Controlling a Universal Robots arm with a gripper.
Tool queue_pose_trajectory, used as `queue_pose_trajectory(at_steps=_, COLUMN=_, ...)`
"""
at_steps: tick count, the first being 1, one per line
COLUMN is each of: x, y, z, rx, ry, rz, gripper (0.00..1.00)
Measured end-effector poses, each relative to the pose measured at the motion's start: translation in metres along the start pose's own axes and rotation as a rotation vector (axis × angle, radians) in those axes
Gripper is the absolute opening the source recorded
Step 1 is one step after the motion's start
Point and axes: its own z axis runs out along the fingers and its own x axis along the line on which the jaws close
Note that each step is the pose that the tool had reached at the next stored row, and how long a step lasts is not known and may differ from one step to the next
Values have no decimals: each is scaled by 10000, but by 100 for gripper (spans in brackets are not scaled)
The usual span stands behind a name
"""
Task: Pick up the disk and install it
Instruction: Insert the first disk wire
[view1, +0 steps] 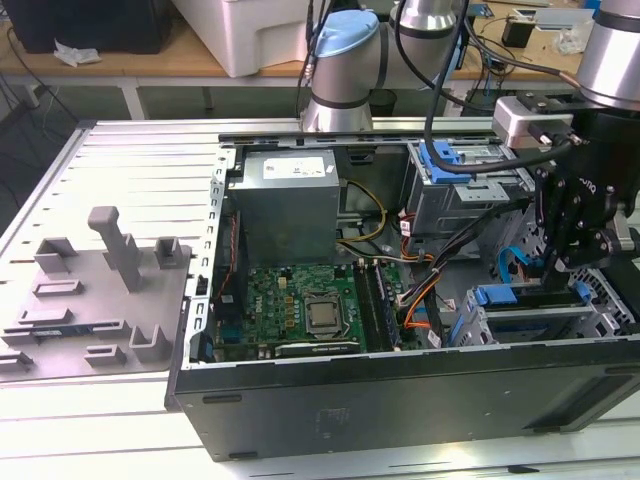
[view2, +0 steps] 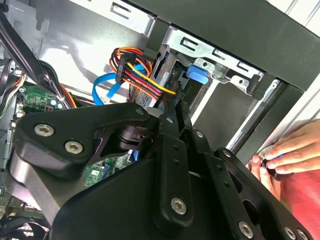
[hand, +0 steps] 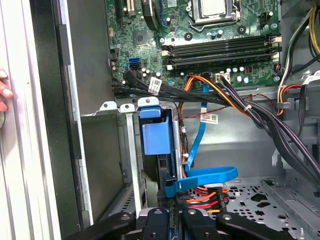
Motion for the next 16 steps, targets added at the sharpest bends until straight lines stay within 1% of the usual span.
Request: queue_pose_trajectory(at_steps=16, x=0, y=-12, z=4, rx=1, ry=0, rz=-9, gripper=17)
